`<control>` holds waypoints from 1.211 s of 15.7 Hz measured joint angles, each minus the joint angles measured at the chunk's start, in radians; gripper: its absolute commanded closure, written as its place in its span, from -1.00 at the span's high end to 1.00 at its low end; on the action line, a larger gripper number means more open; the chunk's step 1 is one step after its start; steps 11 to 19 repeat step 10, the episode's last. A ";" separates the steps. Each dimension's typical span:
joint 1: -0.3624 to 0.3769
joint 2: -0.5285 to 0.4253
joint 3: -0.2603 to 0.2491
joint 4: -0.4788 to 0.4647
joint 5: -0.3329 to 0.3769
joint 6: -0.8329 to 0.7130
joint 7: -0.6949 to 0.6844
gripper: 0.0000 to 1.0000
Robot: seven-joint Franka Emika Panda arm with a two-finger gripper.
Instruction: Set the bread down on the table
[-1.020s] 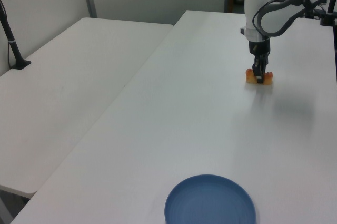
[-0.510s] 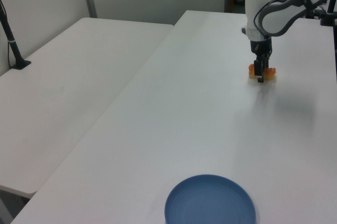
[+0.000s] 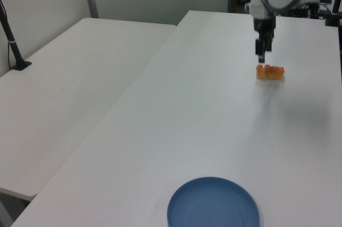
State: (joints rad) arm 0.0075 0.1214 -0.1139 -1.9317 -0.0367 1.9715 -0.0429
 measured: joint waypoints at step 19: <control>0.013 -0.040 0.015 0.326 0.000 -0.271 0.075 1.00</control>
